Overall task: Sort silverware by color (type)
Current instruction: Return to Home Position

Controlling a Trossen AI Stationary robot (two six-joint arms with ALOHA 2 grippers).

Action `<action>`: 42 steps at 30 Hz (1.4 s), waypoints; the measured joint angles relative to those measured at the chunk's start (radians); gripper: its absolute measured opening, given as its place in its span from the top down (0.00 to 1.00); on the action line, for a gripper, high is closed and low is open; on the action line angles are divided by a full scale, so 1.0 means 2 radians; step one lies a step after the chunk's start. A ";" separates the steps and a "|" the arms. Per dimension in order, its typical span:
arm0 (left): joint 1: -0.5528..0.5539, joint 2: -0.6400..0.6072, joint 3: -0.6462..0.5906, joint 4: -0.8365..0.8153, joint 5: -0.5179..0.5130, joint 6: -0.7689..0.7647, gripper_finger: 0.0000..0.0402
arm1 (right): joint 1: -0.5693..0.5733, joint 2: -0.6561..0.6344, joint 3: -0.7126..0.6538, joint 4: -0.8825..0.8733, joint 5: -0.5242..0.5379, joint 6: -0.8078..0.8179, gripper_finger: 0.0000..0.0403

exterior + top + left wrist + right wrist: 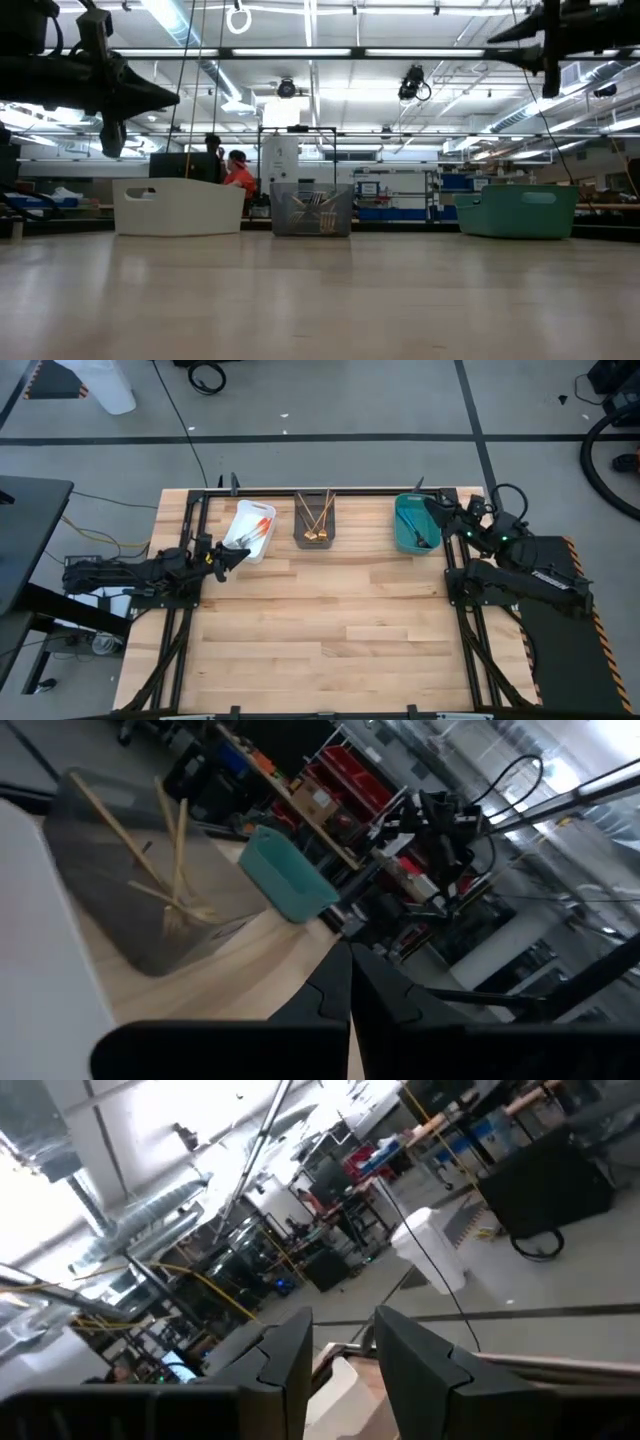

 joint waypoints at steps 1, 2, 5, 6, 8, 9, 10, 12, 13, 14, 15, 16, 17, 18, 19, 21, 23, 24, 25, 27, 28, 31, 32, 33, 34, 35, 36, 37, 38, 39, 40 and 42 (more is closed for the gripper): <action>0.000 0.001 0.000 -0.004 -0.004 0.000 0.98 | 0.000 -0.004 -0.011 0.006 0.002 0.006 0.70; 0.000 0.000 0.000 -0.008 -0.009 0.000 0.98 | 0.000 -0.008 -0.024 0.012 0.002 0.014 0.70; 0.000 -0.001 0.000 -0.008 -0.019 0.000 0.98 | 0.000 -0.024 -0.070 0.049 -0.017 0.047 0.71; 0.000 -0.001 0.000 -0.009 -0.020 0.000 0.98 | 0.000 -0.031 -0.087 0.067 -0.026 0.059 0.72; 0.000 -0.001 0.000 -0.010 -0.022 -0.005 0.98 | 0.000 -0.045 -0.121 0.101 -0.040 0.081 0.74; 0.000 -0.001 0.000 -0.010 -0.023 -0.009 0.98 | 0.000 -0.053 -0.136 0.116 -0.045 0.091 0.75; 0.000 -0.001 0.000 -0.011 -0.023 -0.013 0.98 | 0.000 -0.059 -0.151 0.133 -0.046 0.098 0.77; -0.002 -0.001 0.000 -0.014 -0.023 -0.024 0.98 | 0.000 -0.072 -0.177 0.162 -0.047 0.110 0.79; -0.002 -0.001 0.000 -0.017 -0.023 -0.031 0.98 | 0.000 -0.077 -0.188 0.168 -0.047 0.114 0.80; -0.002 0.000 0.000 -0.018 -0.023 -0.043 0.98 | 0.000 -0.081 -0.189 0.152 -0.047 0.116 0.81; -0.002 0.000 0.000 -0.018 -0.024 -0.054 0.98 | 0.000 -0.083 -0.188 0.137 -0.047 0.114 0.82; -0.002 0.000 0.000 -0.018 -0.024 -0.064 0.98 | 0.000 -0.083 -0.188 0.134 -0.047 0.111 0.83; -0.002 0.000 0.000 -0.019 -0.023 -0.071 0.98 | 0.000 -0.083 -0.189 0.130 -0.047 0.110 0.83; -0.002 0.000 0.000 -0.019 -0.023 -0.078 0.98 | 0.000 -0.083 -0.189 0.124 -0.047 0.110 0.83; -0.002 0.000 0.000 -0.020 -0.023 -0.078 0.98 | 0.000 -0.083 -0.189 0.118 -0.047 0.110 0.83; -0.002 0.000 0.000 -0.030 -0.024 -0.070 0.98 | 0.000 -0.083 -0.189 0.109 -0.043 0.110 0.83; -0.002 0.000 0.000 -0.038 -0.023 -0.045 0.98 | 0.000 -0.082 -0.189 0.103 -0.034 0.108 0.84; -0.002 0.001 0.000 -0.038 -0.022 -0.016 0.98 | 0.000 -0.082 -0.189 0.099 -0.034 0.099 0.84; -0.002 0.004 0.000 -0.039 -0.021 0.033 0.98 | 0.000 -0.082 -0.189 0.092 -0.035 0.080 0.84; -0.002 0.007 0.000 -0.040 -0.020 0.173 0.98 | 0.000 -0.082 -0.189 0.071 -0.044 0.013 0.84; -0.002 0.008 0.000 -0.040 -0.020 0.251 0.98 | 0.000 -0.082 -0.189 0.058 -0.048 -0.034 0.83; -0.002 0.010 0.000 -0.038 -0.020 0.421 0.98 | 0.000 -0.082 -0.189 0.019 -0.047 -0.187 0.83; -0.002 0.010 0.000 -0.036 -0.020 0.459 0.98 | 0.000 -0.081 -0.189 0.019 -0.047 -0.224 0.83; -0.002 0.010 0.000 -0.034 -0.020 0.487 0.98 | 0.000 -0.080 -0.189 0.020 -0.047 -0.253 0.83; -0.002 0.010 0.000 -0.031 -0.020 0.507 0.98 | 0.000 -0.079 -0.189 0.020 -0.047 -0.277 0.83; -0.002 0.010 0.000 -0.026 -0.020 0.520 0.98 | 0.000 -0.079 -0.189 0.022 -0.047 -0.293 0.83; -0.002 0.010 -0.001 -0.023 -0.020 0.525 0.98 | 0.000 -0.079 -0.189 0.023 -0.047 -0.303 0.83; -0.002 0.010 -0.001 -0.022 -0.020 0.526 0.98 | 0.000 -0.079 -0.189 0.022 -0.047 -0.309 0.83; -0.002 0.010 -0.001 -0.022 -0.020 0.524 0.98 | 0.000 -0.079 -0.189 0.022 -0.047 -0.311 0.83; -0.002 0.010 -0.001 -0.022 -0.020 0.522 0.98 | 0.000 -0.079 -0.189 0.022 -0.047 -0.311 0.83; -0.002 0.010 -0.001 -0.020 -0.020 0.521 0.98 | 0.000 -0.079 -0.189 0.022 -0.047 -0.310 0.83; -0.002 0.010 -0.001 -0.020 -0.020 0.521 0.98 | 0.000 -0.079 -0.189 0.022 -0.047 -0.311 0.83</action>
